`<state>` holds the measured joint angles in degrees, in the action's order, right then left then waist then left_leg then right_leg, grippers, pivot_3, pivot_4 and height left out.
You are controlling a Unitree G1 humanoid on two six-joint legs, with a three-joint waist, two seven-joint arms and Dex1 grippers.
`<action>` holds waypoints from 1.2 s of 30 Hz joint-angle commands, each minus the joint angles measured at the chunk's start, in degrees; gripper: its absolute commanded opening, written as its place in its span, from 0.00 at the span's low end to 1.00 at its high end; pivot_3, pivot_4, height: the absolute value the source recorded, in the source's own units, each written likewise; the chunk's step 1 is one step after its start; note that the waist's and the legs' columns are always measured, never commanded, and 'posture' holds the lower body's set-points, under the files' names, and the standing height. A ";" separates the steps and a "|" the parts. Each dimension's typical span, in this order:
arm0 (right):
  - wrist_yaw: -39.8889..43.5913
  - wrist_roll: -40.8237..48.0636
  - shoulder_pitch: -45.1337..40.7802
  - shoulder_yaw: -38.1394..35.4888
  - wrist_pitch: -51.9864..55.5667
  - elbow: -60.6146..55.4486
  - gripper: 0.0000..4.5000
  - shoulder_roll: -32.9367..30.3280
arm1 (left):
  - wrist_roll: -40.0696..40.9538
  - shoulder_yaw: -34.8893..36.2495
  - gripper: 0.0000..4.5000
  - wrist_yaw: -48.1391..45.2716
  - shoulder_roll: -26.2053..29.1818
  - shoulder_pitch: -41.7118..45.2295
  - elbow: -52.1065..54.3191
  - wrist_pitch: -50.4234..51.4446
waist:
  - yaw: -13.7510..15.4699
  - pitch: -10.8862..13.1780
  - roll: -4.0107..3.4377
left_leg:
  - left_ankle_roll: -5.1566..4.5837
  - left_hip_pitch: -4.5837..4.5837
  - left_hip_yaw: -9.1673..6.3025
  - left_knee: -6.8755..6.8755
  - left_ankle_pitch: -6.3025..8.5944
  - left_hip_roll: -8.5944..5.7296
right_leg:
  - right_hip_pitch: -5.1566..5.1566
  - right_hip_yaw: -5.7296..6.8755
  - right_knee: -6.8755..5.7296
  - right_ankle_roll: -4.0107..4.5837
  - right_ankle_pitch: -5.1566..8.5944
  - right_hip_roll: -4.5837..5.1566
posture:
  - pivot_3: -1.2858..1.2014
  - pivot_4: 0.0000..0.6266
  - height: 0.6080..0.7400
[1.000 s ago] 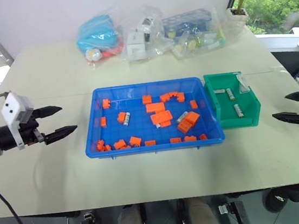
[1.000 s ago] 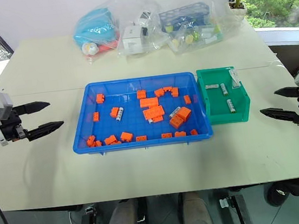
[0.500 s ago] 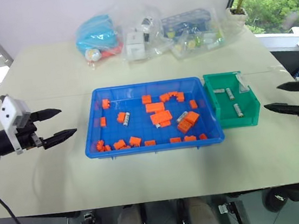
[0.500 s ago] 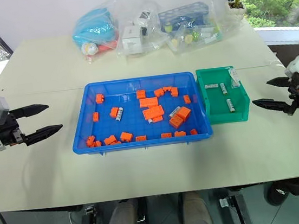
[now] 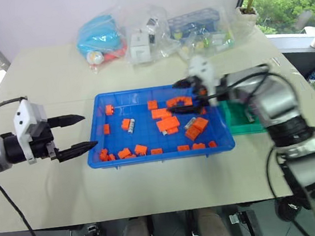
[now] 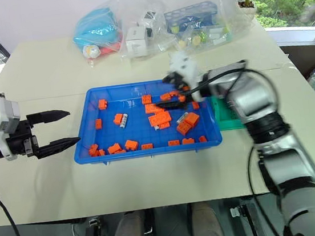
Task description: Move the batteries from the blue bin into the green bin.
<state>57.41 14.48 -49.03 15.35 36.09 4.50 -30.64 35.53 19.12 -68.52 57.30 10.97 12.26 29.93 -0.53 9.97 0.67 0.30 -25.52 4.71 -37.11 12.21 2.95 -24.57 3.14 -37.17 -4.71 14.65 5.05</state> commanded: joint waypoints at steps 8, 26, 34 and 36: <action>-8.07 -9.21 -7.60 7.61 -4.82 19.36 0.99 17.65 | 0.40 2.52 1.00 1.53 0.55 -3.70 3.76 -0.15 | -0.33 0.00 0.01 | 0.00 0.05 0.00 0.00 -0.01 0.01 | 0.01 0.00 -0.06 -0.02 -0.01 -0.02 | 0.52 0.24 0.97; -9.80 -16.84 -12.60 7.31 -18.35 43.94 0.87 29.89 | 0.30 1.78 1.00 4.47 0.84 -1.49 3.12 -0.23 | -0.59 0.00 0.00 | 0.02 0.07 -0.02 0.06 -0.01 0.02 | 0.00 0.00 -0.06 -0.02 -0.02 -0.03 | 0.52 0.24 0.97; -8.89 -14.95 -10.04 3.32 -12.41 31.12 0.50 25.16 | 0.04 -1.53 1.00 4.35 -0.14 2.06 2.03 -0.25 | -0.39 0.01 0.00 | 0.03 0.05 -0.03 0.06 -0.02 0.01 | 0.01 0.00 -0.06 -0.02 -0.02 -0.02 | 0.52 0.24 0.97; -8.46 -13.35 -9.14 0.30 -7.38 22.22 0.50 21.08 | -0.09 -2.92 1.00 4.21 -0.67 3.17 1.56 -0.39 | -0.21 0.01 -0.01 | 0.03 0.04 -0.02 0.05 -0.02 0.00 | 0.01 0.00 -0.06 -0.02 -0.02 -0.01 | 0.52 0.24 0.97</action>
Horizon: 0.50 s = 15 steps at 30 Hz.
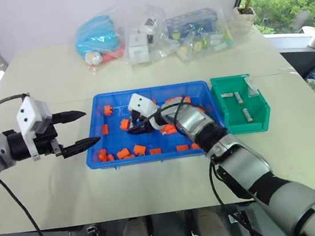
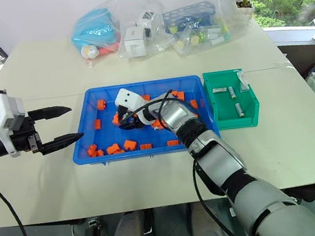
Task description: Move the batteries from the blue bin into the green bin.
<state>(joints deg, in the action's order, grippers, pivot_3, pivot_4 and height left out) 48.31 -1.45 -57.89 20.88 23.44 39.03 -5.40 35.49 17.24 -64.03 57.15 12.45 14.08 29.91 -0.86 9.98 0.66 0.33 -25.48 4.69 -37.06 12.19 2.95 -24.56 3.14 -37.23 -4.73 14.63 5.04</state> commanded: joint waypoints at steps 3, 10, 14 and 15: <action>0.56 5.35 0.79 -11.09 14.13 -25.52 0.50 -11.46 | -0.51 -3.14 1.00 -0.66 -1.44 3.32 -1.22 -0.84 | 0.35 0.01 -0.01 | 0.00 -0.03 -0.03 -0.02 0.00 -0.01 | 0.00 0.01 0.00 0.00 0.00 0.00 | 0.52 0.24 0.97; 1.23 7.12 9.64 -22.54 25.86 -42.63 0.50 -34.52 | -2.48 -7.89 1.00 -2.29 -4.02 8.06 -5.11 -2.94 | 0.71 0.00 0.01 | -0.01 0.00 -0.02 0.02 0.01 -0.04 | 0.03 0.05 0.07 0.01 0.01 0.01 | 0.52 0.24 0.97; 0.20 7.13 19.52 -26.21 26.49 -46.40 0.50 -42.36 | -3.73 -9.84 1.00 -3.41 -5.31 10.83 -7.77 -4.28 | 0.08 0.00 0.02 | -0.03 0.03 0.02 0.02 0.02 -0.02 | 0.03 0.04 0.11 0.01 0.02 0.00 | 0.52 0.24 0.97; -0.49 6.87 21.84 -26.95 26.18 -46.78 0.50 -43.41 | -4.01 -10.29 1.00 -3.74 -5.59 11.43 -8.29 -4.56 | -0.19 0.00 0.02 | -0.03 0.06 0.04 0.02 0.02 -0.01 | 0.03 0.02 0.10 0.01 0.01 -0.01 | 0.52 0.24 0.97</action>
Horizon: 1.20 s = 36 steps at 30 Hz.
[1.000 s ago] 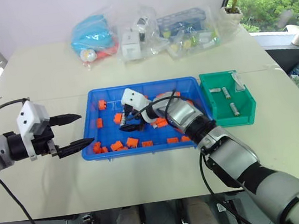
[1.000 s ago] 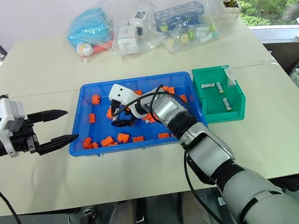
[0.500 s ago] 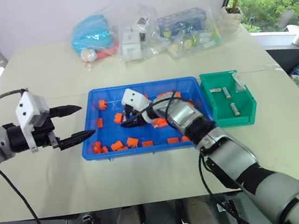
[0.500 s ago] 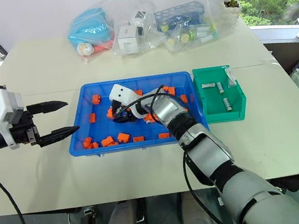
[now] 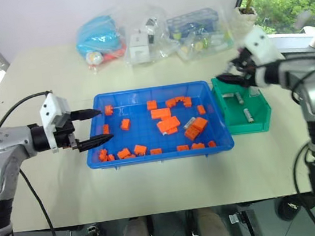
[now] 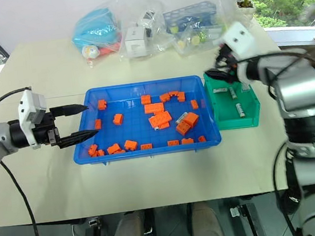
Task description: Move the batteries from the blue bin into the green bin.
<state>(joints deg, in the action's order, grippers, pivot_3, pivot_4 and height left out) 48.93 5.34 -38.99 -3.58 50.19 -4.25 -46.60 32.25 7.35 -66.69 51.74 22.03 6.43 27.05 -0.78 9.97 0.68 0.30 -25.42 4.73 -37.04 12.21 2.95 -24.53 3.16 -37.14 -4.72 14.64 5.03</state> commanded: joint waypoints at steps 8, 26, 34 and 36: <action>-4.93 2.17 7.55 -4.68 0.16 -4.48 0.98 -2.82 | -2.48 -2.14 1.00 -2.62 -1.58 5.03 -3.44 -3.10 | 0.06 0.05 -0.08 | -0.01 0.01 0.03 -0.03 -0.01 0.01 | -0.02 -0.05 -0.04 -0.02 0.00 -0.03 | 0.52 0.24 0.97; 16.13 5.26 -9.18 23.41 -19.25 2.39 0.98 9.95 | -2.58 -0.12 1.00 -2.18 -1.17 3.63 -1.45 -2.36 | 0.17 0.08 -0.03 | -0.01 -0.06 -0.05 -0.15 -0.01 0.01 | 0.02 -0.04 -0.02 -0.02 0.00 -0.06 | 0.52 0.24 0.97; 22.66 -0.30 -16.50 29.06 -30.97 22.80 0.98 15.99 | -1.14 3.50 1.00 0.15 -0.11 -1.13 3.52 -0.50 | 0.06 0.08 -0.03 | -0.01 -0.06 -0.05 -0.09 -0.01 0.01 | 0.01 -0.03 -0.05 -0.03 -0.01 -0.07 | 0.52 0.24 0.97; 23.48 -1.89 -17.73 29.64 -33.84 27.63 0.98 17.11 | -0.77 4.73 1.00 0.79 0.39 -2.54 4.63 -0.08 | -0.04 0.08 -0.03 | -0.01 -0.04 -0.04 -0.09 -0.01 0.02 | 0.01 -0.03 -0.05 -0.03 -0.01 -0.07 | 0.52 0.24 0.97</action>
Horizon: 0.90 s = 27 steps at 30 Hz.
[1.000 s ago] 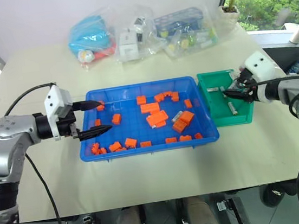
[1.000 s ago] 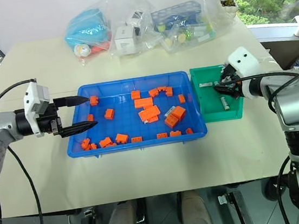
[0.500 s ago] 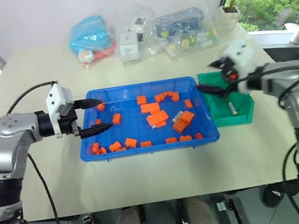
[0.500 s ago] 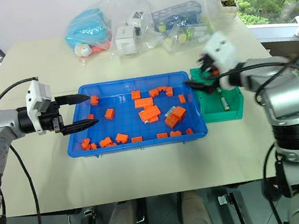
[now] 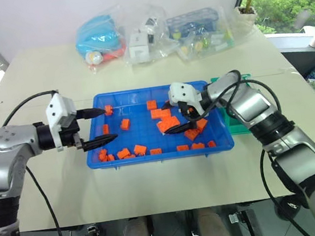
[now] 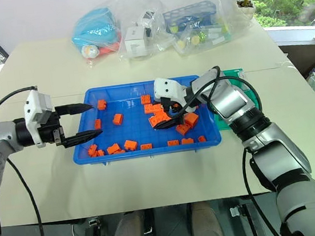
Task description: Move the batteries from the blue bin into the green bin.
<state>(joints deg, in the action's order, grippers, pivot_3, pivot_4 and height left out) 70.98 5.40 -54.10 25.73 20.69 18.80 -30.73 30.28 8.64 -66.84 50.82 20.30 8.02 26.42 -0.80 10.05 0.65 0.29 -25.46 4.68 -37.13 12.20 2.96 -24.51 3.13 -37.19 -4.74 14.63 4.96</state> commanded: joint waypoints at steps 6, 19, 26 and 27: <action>3.67 -5.57 -5.28 0.59 -10.55 16.62 0.98 4.44 | 2.12 6.03 1.00 2.39 2.26 -3.74 5.81 1.92 | 0.01 0.00 -0.01 | 0.01 0.01 0.00 0.00 -0.01 0.00 | 0.00 0.00 -0.03 0.00 0.00 0.00 | 0.52 0.24 0.97; 6.02 -5.82 -4.86 -2.97 -10.30 17.74 0.55 6.11 | 2.77 5.85 1.00 3.61 2.71 -3.46 6.53 2.84 | -0.04 0.01 -0.02 | 0.02 0.03 0.00 0.00 -0.01 0.00 | 0.01 0.00 -0.05 0.00 0.00 0.00 | 0.52 0.24 0.97; 4.05 -5.19 -3.22 -6.17 -5.55 10.02 0.55 4.76 | 1.90 3.86 1.00 2.87 2.21 -0.96 4.20 1.95 | 0.06 0.01 -0.01 | 0.03 0.02 0.00 0.00 -0.01 0.00 | 0.01 0.00 -0.05 0.00 0.00 0.00 | 0.52 0.24 0.97; 3.48 -4.79 -3.29 -6.71 -4.18 8.54 0.55 5.19 | 1.85 3.49 1.00 2.76 2.10 -0.38 3.84 1.91 | 0.00 0.01 -0.01 | 0.03 0.03 0.01 0.00 -0.01 0.00 | 0.01 0.00 -0.05 0.00 0.00 0.00 | 0.52 0.24 0.97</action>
<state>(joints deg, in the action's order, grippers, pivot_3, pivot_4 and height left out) 75.47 -0.90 -56.85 21.33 14.83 31.17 -25.53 32.17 12.07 -63.70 52.55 18.43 11.78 29.35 -0.79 10.06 0.63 0.32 -25.44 4.69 -37.13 12.18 2.96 -24.51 3.14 -37.24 -4.74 14.63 4.96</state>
